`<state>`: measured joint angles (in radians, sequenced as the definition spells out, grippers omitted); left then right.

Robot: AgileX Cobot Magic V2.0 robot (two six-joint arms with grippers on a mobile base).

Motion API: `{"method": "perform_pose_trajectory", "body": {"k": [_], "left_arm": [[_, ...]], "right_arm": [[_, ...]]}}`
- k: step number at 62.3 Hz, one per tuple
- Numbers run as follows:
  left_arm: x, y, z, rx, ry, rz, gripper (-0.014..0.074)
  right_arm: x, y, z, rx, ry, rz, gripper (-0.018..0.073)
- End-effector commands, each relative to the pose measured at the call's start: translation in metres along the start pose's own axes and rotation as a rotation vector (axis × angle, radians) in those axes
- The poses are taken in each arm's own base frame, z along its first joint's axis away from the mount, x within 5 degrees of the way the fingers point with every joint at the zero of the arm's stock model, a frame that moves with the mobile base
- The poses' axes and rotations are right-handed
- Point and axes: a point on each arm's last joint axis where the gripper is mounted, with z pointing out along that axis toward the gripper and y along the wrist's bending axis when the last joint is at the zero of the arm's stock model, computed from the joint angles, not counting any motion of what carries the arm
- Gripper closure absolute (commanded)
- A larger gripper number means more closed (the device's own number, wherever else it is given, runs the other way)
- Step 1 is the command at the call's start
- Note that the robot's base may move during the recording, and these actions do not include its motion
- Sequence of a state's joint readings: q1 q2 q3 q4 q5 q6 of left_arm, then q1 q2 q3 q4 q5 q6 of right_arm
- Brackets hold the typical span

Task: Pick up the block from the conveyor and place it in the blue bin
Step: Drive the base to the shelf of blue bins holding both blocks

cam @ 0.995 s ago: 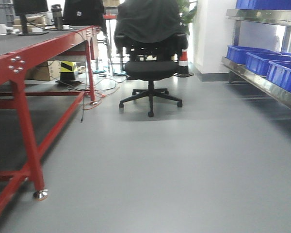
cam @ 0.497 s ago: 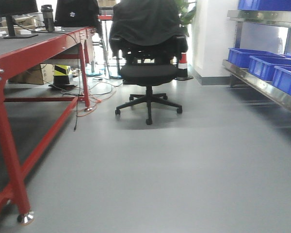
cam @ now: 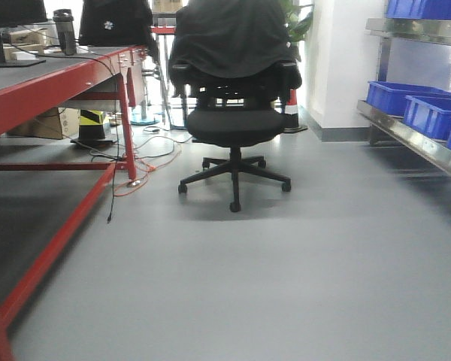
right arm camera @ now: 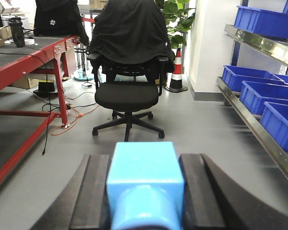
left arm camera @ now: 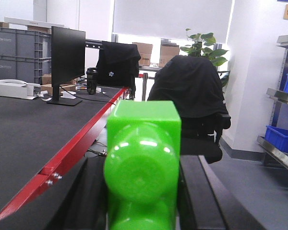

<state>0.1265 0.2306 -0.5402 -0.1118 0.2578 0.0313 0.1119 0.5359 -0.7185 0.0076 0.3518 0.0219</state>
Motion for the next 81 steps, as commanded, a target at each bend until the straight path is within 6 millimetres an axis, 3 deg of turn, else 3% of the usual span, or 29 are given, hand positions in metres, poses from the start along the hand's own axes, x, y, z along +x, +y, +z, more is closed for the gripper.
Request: {"method": "perform_pose_trajectory", "body": {"k": [1, 81], "left_arm": [[-0.0020, -0.0002, -0.0011, 0.001, -0.020, -0.005, 0.0708], [-0.0020, -0.0002, -0.0011, 0.001, -0.020, -0.005, 0.0708]], "right_arm": [[-0.0052, -0.0001, -0.0015, 0.002, -0.039, -0.008, 0.0721], [-0.0052, -0.0001, -0.0015, 0.002, -0.039, -0.008, 0.0721]]}}
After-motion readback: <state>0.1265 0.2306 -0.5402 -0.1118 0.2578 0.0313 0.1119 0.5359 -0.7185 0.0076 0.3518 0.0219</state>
